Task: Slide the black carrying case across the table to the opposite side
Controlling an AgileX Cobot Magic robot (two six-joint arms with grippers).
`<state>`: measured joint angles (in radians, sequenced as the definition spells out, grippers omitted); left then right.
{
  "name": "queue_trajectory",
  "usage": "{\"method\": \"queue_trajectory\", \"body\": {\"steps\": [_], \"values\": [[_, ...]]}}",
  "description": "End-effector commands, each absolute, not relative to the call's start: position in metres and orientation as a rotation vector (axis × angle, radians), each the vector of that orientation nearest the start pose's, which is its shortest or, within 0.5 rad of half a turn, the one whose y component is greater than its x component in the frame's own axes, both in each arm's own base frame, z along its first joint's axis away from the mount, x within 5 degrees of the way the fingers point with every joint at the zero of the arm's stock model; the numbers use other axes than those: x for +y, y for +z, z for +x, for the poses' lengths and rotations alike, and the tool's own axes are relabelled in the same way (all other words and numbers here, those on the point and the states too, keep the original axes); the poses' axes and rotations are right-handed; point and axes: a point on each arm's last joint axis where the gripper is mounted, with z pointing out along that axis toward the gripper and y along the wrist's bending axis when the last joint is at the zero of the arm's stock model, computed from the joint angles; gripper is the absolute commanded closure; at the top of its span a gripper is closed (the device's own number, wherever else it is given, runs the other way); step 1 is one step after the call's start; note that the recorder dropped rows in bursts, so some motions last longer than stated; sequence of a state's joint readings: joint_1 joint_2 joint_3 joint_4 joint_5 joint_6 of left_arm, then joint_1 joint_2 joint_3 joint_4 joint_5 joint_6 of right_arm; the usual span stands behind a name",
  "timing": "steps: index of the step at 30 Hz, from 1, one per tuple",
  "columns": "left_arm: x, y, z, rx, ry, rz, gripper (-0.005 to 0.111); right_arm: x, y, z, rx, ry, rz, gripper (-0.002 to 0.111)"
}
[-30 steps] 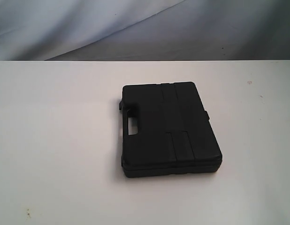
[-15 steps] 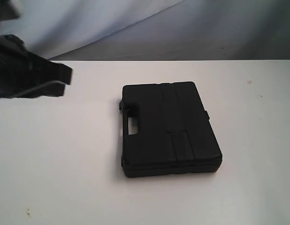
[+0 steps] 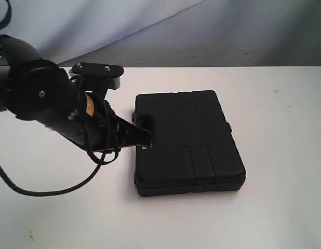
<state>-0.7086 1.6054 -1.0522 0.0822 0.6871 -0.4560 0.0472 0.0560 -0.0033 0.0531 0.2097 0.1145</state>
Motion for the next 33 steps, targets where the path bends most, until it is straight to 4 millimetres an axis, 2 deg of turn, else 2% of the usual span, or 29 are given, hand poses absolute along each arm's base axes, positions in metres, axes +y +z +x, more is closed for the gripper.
{"method": "queue_trajectory", "body": {"steps": [1,4,7,13,18,23,28,30,31,33], "values": [[-0.218,0.23,0.253,2.627,-0.402,0.338,0.107,0.004,0.191,0.059,1.747,0.176,0.099,0.108],[-0.223,0.234,0.257,2.555,-0.474,0.311,0.107,0.004,0.191,0.059,1.747,0.176,0.099,0.108],[-0.227,0.23,0.262,2.563,-0.476,0.305,0.107,0.004,0.191,0.059,1.747,0.176,0.099,0.108],[-0.24,0.196,0.281,2.796,-0.26,0.302,0.107,0.004,0.191,0.059,1.747,0.176,0.099,0.108],[-0.248,0.173,0.301,2.828,-0.138,0.201,0.106,0.004,0.191,0.059,1.747,0.176,0.099,0.108],[-0.252,0.167,0.316,2.777,-0.073,0.103,0.101,0.004,0.191,0.059,1.747,0.176,0.099,0.108],[-0.254,0.178,0.326,2.706,-0.065,0.077,0.087,0.004,0.191,0.059,1.747,0.176,0.099,0.108],[-0.257,0.18,0.327,2.687,-0.091,0.082,0.077,0.004,0.191,0.059,1.747,0.176,0.099,0.108],[-0.258,0.181,0.329,2.671,-0.116,0.091,0.067,0.004,0.191,0.059,1.747,0.176,0.099,0.108],[-0.259,0.181,0.329,2.666,-0.135,0.081,0.06,0.004,0.191,0.059,1.747,0.176,0.099,0.108]]}}
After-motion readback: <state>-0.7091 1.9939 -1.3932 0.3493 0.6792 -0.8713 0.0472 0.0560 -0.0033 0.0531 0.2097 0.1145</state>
